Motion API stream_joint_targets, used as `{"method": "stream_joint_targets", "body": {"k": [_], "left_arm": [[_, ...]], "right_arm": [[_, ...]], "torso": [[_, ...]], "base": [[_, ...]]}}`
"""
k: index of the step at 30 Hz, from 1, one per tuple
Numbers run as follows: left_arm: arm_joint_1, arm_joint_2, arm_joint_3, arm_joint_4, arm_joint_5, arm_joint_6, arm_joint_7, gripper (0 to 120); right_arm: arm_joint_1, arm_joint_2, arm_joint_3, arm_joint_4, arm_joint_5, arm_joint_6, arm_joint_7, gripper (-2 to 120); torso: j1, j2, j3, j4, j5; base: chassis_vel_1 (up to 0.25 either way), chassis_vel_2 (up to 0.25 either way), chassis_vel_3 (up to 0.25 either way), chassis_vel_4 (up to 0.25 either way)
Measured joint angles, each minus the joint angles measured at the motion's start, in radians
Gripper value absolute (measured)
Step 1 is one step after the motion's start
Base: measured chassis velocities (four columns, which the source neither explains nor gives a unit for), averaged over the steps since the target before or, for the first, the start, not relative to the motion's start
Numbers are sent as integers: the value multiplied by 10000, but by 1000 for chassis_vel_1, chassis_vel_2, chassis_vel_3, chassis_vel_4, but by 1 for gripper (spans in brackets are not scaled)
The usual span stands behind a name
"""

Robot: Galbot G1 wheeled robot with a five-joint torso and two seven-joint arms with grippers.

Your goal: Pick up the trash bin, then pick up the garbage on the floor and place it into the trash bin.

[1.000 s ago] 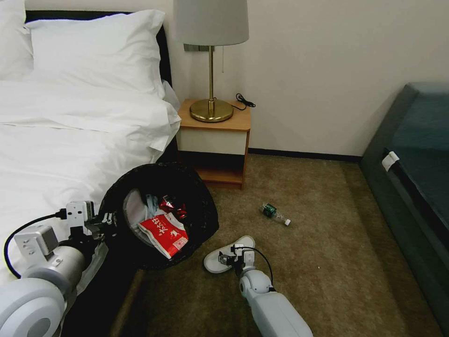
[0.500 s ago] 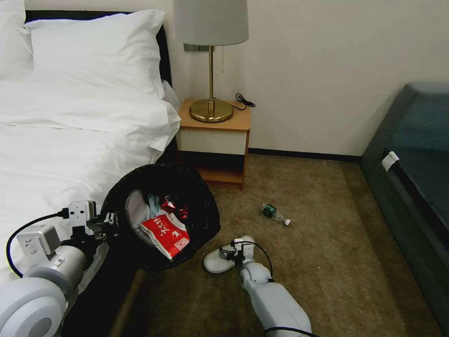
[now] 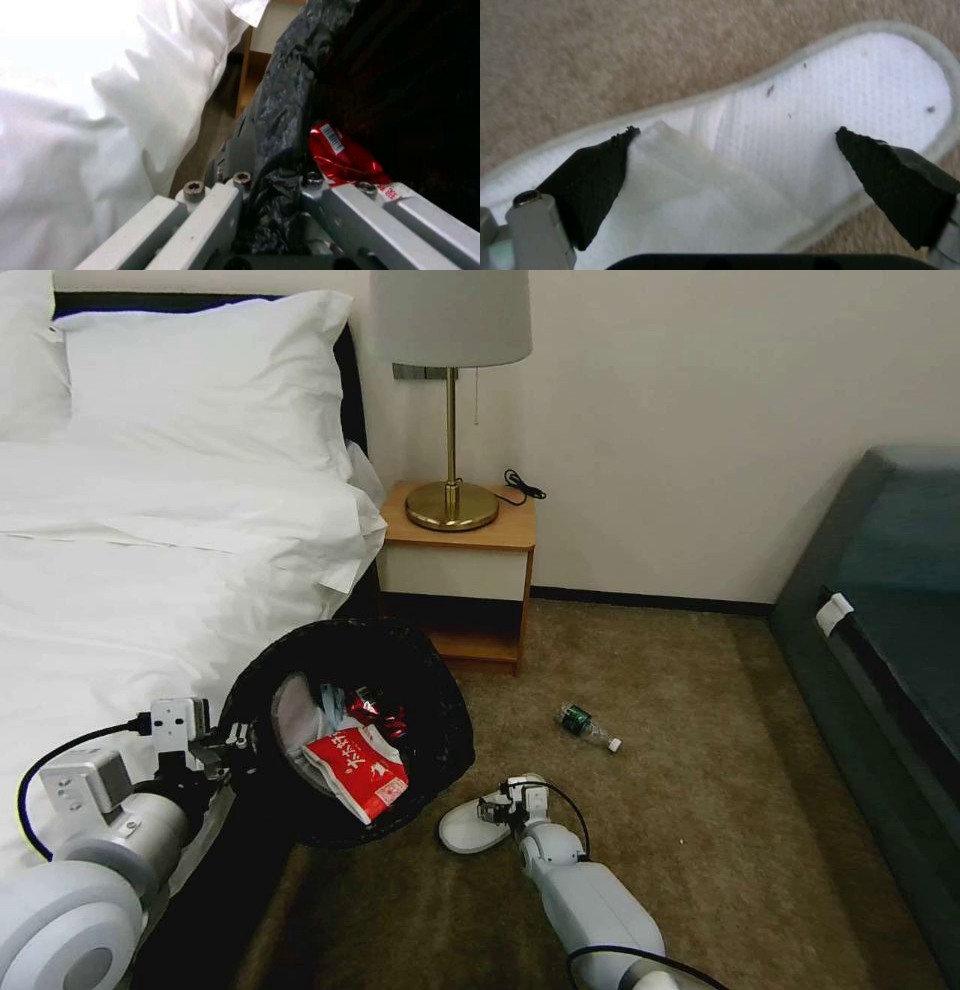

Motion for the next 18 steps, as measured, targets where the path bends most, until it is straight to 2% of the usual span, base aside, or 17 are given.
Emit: {"method": "stream_joint_targets", "body": {"k": [18], "left_arm": [[-52,-28,55,0,88,0,56,1]], "right_arm": [[242,-5,48,-267,427,-163,52,100]], "torso": [[0,0,0,0,0]], "base": [[0,0,0,0]]}}
